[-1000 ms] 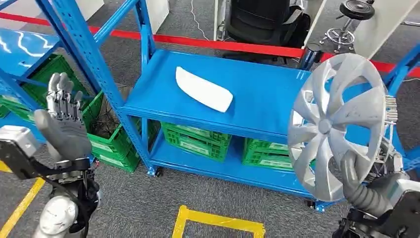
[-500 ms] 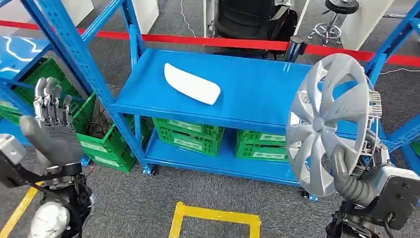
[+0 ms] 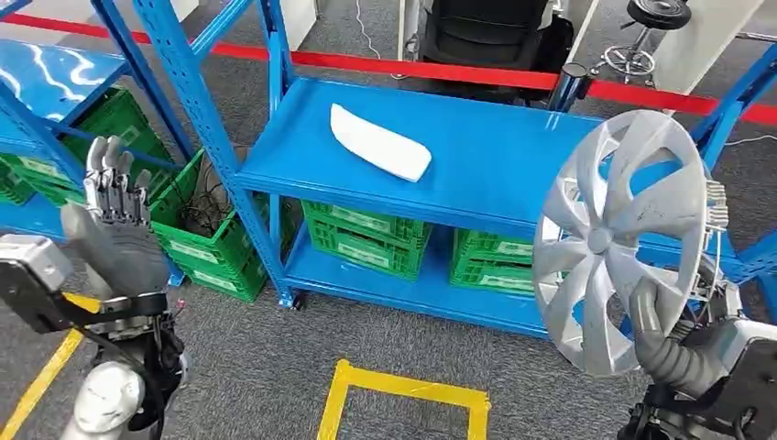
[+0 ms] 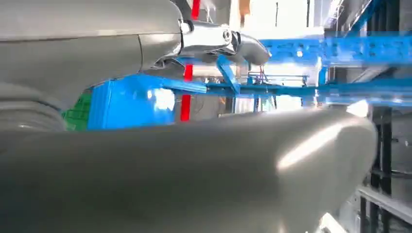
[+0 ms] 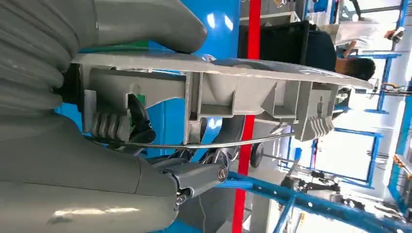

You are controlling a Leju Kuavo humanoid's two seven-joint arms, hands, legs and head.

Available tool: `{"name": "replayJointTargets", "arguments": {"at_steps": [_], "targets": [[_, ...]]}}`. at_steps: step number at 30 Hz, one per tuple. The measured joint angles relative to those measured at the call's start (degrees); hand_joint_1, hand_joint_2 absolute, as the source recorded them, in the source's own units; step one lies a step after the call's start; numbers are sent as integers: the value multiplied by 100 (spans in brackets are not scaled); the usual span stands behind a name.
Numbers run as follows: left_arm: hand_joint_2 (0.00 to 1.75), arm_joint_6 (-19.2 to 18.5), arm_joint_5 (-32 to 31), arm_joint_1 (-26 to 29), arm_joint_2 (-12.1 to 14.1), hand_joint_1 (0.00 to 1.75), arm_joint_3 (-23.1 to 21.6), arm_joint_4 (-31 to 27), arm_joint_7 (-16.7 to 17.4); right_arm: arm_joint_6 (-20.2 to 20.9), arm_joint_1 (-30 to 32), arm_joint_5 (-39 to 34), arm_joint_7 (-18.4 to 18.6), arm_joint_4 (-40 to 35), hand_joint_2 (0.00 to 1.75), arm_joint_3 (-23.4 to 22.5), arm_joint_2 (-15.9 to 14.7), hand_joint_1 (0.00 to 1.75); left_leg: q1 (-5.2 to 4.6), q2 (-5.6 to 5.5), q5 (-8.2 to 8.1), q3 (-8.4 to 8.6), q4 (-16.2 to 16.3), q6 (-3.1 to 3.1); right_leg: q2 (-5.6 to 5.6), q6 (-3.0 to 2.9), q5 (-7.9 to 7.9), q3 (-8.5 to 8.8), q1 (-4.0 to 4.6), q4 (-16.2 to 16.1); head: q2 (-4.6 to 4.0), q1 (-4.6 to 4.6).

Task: Take the parts from the cabinet and place them on the table.

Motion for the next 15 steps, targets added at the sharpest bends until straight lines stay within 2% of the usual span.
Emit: {"name": "replayJointTargets", "arguments": {"at_steps": [2, 3, 4, 5, 6, 7, 9, 10, 11, 12, 13, 14, 15], "targets": [[0, 4, 2, 6, -2, 0, 0, 0, 4, 0, 2, -37, 2, -2, 175, 0, -13, 175, 26, 7, 63, -12, -22, -80, 5, -62, 38, -40, 32, 31, 0, -13], [0, 7, 2, 1, -2, 0, 0, 0, 2, 0, 1, -64, 2, -2, 175, 2, -20, 175, 18, 4, 92, -15, -37, -119, 0, -121, 99, -39, 15, -35, 0, -11], [0, 11, 2, 4, 2, 0, 2, 2, 2, 0, -2, -90, 2, -2, 175, 2, -20, 175, 28, 9, 21, -61, 11, -131, -25, -155, 151, -32, -22, -82, 0, -17], [0, 13, 4, 1, 4, 0, 4, 2, 4, 0, -8, -107, 0, -2, 175, 2, -20, 175, 22, 8, -141, -160, 140, -143, -27, -182, 178, -48, -18, -99, 0, -48], [0, 15, 9, -1, 18, 0, 7, 2, 4, 2, -27, -125, -2, -4, 175, 2, -20, 175, 23, 8, -467, -328, 608, -148, -29, -227, 210, -98, -15, -98, 0, -107], [0, 13, 11, 5, 20, 0, 7, 2, 9, 2, -26, -129, -2, -2, 175, 2, -20, 175, 23, 7, -709, -516, 1107, -159, -32, -240, 240, -138, -5, -95, 0, -146], [0, 15, 17, 7, 22, 0, 7, 9, 11, 2, -23, -140, -2, -2, 175, 2, -22, 175, 21, 7, -959, -754, 1791, -180, -32, -253, 301, -233, 13, -85, 0, -194], [0, 20, 22, 8, 26, 0, 7, 15, 11, 2, -21, -151, -2, -2, 175, 2, -24, 175, 21, 8, -906, -683, 1738, -170, -31, -249, 323, -273, 18, -77, 0, -212], [0, 24, 31, 9, 28, 0, 9, 17, 13, 2, -21, -162, -9, -2, 175, 2, -26, 175, 20, 8, -749, -461, 1425, -150, -28, -240, 338, -305, 21, -58, 0, -229], [0, 24, 33, 7, 28, 0, 9, 17, 13, 2, -22, -173, -13, -2, 175, 4, -29, 175, 18, 8, -556, -145, 936, -123, -22, -231, 348, -328, 29, -36, 0, -251], [0, 26, 31, 3, 28, 0, 9, 17, 13, 2, -22, -184, -26, -2, 175, 4, -31, 175, 15, 8, -360, 239, 343, -86, -20, -228, 349, -346, 36, -4, 0, -279], [0, 31, 31, -1, 31, 0, 11, 17, 11, 2, -22, -190, -37, -2, 175, 4, -33, 175, 3, 12, -501, 445, -32, -47, -25, -216, 357, -359, 33, 13, 0, -291], [0, 31, 31, 8, 31, 0, 11, 17, 13, 2, -34, -195, -48, -4, 175, 4, -37, 175, -25, 17, -451, 490, -68, -40, -22, -166, 373, -404, 68, 33, 0, -277]]}}
